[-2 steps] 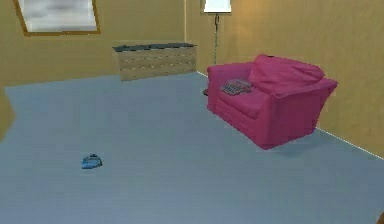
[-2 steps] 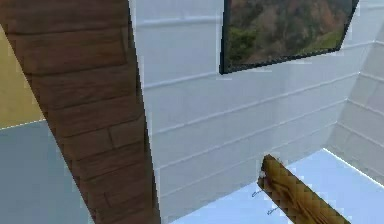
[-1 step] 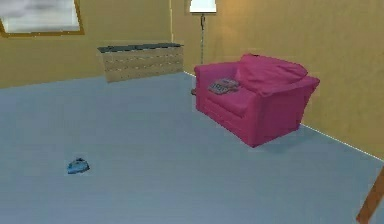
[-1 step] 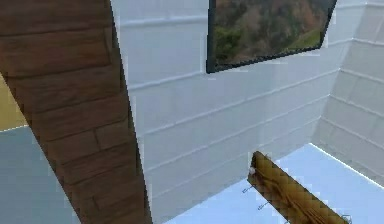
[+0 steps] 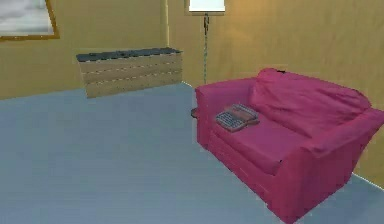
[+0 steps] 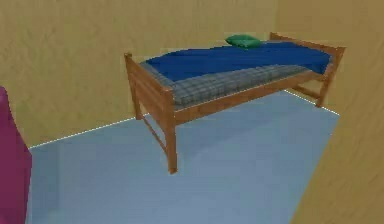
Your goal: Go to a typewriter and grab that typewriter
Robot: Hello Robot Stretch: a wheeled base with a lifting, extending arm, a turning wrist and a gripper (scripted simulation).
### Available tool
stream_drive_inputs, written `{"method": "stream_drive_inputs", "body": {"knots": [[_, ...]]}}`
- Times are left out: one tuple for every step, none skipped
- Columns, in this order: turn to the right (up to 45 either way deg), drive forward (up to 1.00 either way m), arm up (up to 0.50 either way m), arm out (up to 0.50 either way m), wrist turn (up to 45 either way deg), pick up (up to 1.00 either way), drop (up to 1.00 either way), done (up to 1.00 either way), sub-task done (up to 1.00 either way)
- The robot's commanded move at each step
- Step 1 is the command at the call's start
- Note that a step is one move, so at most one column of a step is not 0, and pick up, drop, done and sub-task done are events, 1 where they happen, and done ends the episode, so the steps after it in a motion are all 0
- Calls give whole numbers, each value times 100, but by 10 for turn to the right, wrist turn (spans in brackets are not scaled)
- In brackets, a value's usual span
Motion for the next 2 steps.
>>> {"method": "stream_drive_inputs", "body": {"knots": [[0,100,0,0,0,0,0,0,0],[-450,0,0,0,0,0,0,0,0]]}}
